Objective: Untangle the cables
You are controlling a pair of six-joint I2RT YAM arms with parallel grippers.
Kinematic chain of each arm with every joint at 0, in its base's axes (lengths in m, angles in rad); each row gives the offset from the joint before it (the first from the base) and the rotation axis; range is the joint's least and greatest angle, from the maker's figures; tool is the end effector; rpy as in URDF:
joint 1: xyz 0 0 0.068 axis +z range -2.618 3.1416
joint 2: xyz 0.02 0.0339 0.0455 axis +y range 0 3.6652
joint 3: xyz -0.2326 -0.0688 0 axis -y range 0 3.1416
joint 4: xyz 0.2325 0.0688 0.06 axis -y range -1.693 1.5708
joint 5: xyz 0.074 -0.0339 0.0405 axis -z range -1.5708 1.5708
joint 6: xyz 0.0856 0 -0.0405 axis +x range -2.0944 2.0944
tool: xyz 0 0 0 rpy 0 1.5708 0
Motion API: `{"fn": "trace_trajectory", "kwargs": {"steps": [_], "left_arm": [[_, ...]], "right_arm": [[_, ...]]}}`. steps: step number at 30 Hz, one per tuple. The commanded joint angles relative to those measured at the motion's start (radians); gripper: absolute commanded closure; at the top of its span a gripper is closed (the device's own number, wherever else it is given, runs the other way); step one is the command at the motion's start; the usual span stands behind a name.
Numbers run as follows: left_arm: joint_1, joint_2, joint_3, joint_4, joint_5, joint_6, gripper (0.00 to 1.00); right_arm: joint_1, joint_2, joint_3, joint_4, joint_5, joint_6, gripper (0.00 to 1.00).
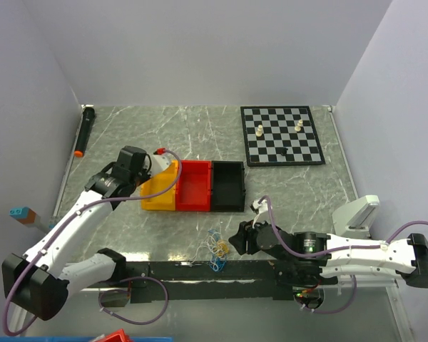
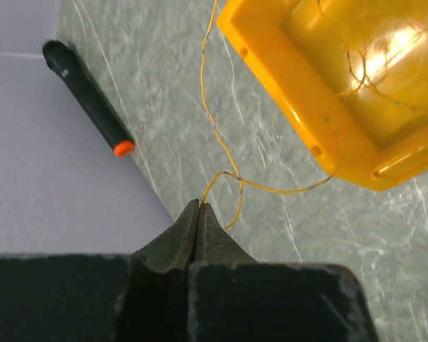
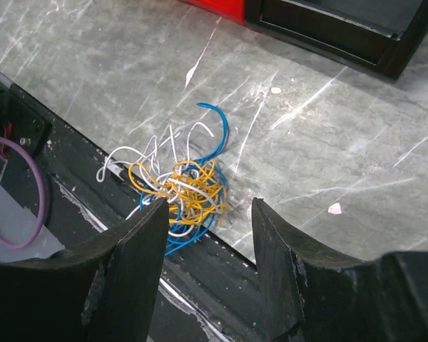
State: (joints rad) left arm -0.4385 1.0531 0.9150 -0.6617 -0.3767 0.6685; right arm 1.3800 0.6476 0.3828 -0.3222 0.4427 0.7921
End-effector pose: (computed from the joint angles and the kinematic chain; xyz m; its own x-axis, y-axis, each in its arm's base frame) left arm 0.2401 -0.0778 0.2329 -0.4087 0.8283 -0.3833 0.5302 0.5574 0.6390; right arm 0.0740 0.1900 0.1671 -0.6572 -0.0107 -0.7537 -0.5009 0.7534 0.4260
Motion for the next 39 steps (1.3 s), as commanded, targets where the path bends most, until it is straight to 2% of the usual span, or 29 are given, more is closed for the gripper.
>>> {"fn": "trace_trajectory", "kwargs": {"steps": [1,6,9,11,15,23,31,39], "left_arm": [[0.015,-0.085,0.027,-0.052,0.045,-0.035,0.99],[0.014,-0.172,0.027,0.010,0.260,0.035,0.99],[0.012,-0.156,0.071,0.056,0.393,0.029,0.99],[-0.005,-0.107,0.093,0.063,0.426,0.005,0.99],[-0.040,0.024,0.085,0.057,0.380,-0.041,0.99],[-0.042,0.117,-0.024,0.264,0.167,-0.056,0.99],[-0.042,0.177,-0.051,0.350,0.222,-0.072,0.99],[-0.042,0.327,-0.076,0.421,0.190,-0.102,0.99]], "right_arm": [[-0.016,0.000,-0.015,0.037,-0.013,-0.004,0.43],[-0.032,0.020,-0.001,0.040,-0.024,-0.013,0.43],[-0.035,0.021,-0.004,0.044,-0.022,-0.005,0.43],[-0.036,0.017,-0.010,0.049,-0.022,0.005,0.43],[-0.038,0.012,-0.016,0.049,-0.019,0.013,0.43],[-0.070,-0.008,-0.025,0.046,-0.038,0.007,0.43],[-0.117,0.023,-0.028,0.080,-0.090,-0.008,0.43],[-0.122,0.018,-0.028,0.069,-0.090,0.001,0.43]]}}
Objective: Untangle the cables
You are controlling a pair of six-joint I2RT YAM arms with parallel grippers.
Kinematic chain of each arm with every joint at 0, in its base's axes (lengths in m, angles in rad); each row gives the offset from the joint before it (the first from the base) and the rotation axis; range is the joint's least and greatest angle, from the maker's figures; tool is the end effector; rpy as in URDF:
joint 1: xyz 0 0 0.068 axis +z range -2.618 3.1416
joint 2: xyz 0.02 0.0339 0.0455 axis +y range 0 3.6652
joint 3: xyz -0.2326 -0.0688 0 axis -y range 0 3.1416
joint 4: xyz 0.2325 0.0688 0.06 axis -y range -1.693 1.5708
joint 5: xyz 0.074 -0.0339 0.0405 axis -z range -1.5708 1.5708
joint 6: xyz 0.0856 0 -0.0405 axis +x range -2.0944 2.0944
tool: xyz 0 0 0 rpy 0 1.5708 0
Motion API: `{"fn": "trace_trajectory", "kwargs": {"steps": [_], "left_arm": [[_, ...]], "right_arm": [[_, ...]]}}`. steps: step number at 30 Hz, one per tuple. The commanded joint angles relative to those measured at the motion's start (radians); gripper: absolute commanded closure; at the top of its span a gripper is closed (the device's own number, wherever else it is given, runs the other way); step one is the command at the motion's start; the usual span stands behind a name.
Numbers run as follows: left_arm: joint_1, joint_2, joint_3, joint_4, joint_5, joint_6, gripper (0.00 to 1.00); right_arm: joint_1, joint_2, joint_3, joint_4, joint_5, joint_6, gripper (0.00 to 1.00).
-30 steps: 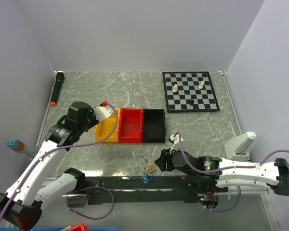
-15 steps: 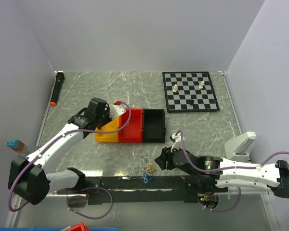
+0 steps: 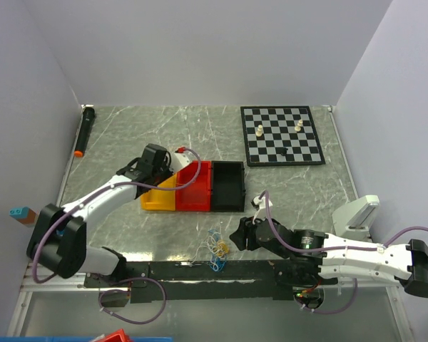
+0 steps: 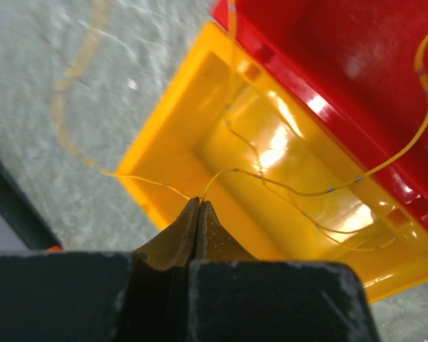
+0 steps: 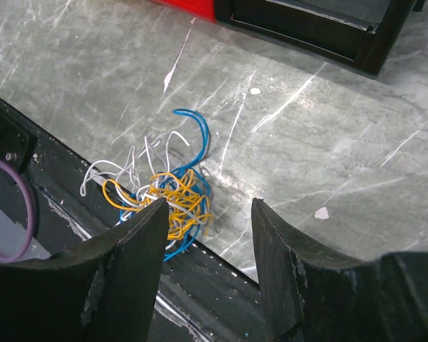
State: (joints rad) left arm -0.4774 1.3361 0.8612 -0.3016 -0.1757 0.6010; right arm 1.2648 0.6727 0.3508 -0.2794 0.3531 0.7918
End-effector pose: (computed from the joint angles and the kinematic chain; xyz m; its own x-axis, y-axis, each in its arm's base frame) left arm 0.2849 -0.1305 0.1759 -0.3202 0.7925 -0.5191 0.6337 0.5865 0.5044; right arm 0.0899 0.1864 0.1545 -0.6953 0.0156 -0.7185 -0.4470 0.7735 0.4494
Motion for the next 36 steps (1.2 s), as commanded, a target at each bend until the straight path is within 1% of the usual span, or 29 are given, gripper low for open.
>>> {"fn": "trace_trajectory", "kwargs": {"steps": [1,6,8,11,12,13,15,19,22,24,27,29,32,34,36], "left_arm": [[-0.001,0.055,-0.025,0.061,-0.007,-0.047,0.99],[-0.003,0.066,-0.065,0.062,0.036,-0.090,0.99],[-0.003,0.064,-0.077,0.052,0.065,-0.102,0.96],[-0.003,0.052,-0.087,0.033,0.099,-0.121,0.77],[-0.003,0.043,-0.080,0.026,0.108,-0.133,0.69],[0.000,0.032,-0.065,0.007,0.119,-0.148,0.66],[0.010,0.005,-0.024,-0.042,0.156,-0.168,0.55],[0.019,-0.090,0.035,-0.142,0.243,-0.179,0.40],[0.031,-0.161,0.058,-0.232,0.330,-0.136,0.39],[0.036,-0.204,0.061,-0.264,0.355,-0.118,0.38],[0.042,-0.227,0.091,-0.298,0.378,-0.109,0.38],[0.049,-0.219,0.117,-0.260,0.345,-0.144,0.39],[0.072,-0.167,0.147,-0.136,0.247,-0.205,0.38],[0.097,-0.105,0.185,-0.068,0.226,-0.218,0.38],[0.115,0.006,0.266,-0.042,0.235,-0.213,0.37]], "right_arm": [[-0.007,-0.007,0.002,0.026,-0.002,0.003,0.43],[-0.013,0.010,-0.004,0.039,-0.008,0.012,0.43],[-0.015,0.019,-0.003,0.042,-0.012,0.012,0.43],[-0.019,0.030,-0.001,0.051,-0.016,0.012,0.43],[-0.019,0.033,-0.001,0.052,-0.017,0.012,0.43],[-0.021,0.034,-0.001,0.055,-0.019,0.014,0.43],[-0.024,0.037,-0.001,0.055,-0.023,0.014,0.43],[-0.030,0.038,-0.001,0.052,-0.026,0.011,0.43],[-0.033,0.031,-0.006,0.057,-0.029,0.007,0.43],[-0.035,0.028,-0.006,0.059,-0.031,0.007,0.43],[-0.038,0.028,-0.007,0.060,-0.034,0.007,0.43],[-0.039,0.028,-0.010,0.066,-0.036,0.007,0.43],[-0.039,0.025,-0.016,0.072,-0.032,0.007,0.43],[-0.039,0.025,-0.018,0.075,-0.036,0.006,0.43],[-0.041,0.031,-0.018,0.078,-0.036,0.003,0.43]]}}
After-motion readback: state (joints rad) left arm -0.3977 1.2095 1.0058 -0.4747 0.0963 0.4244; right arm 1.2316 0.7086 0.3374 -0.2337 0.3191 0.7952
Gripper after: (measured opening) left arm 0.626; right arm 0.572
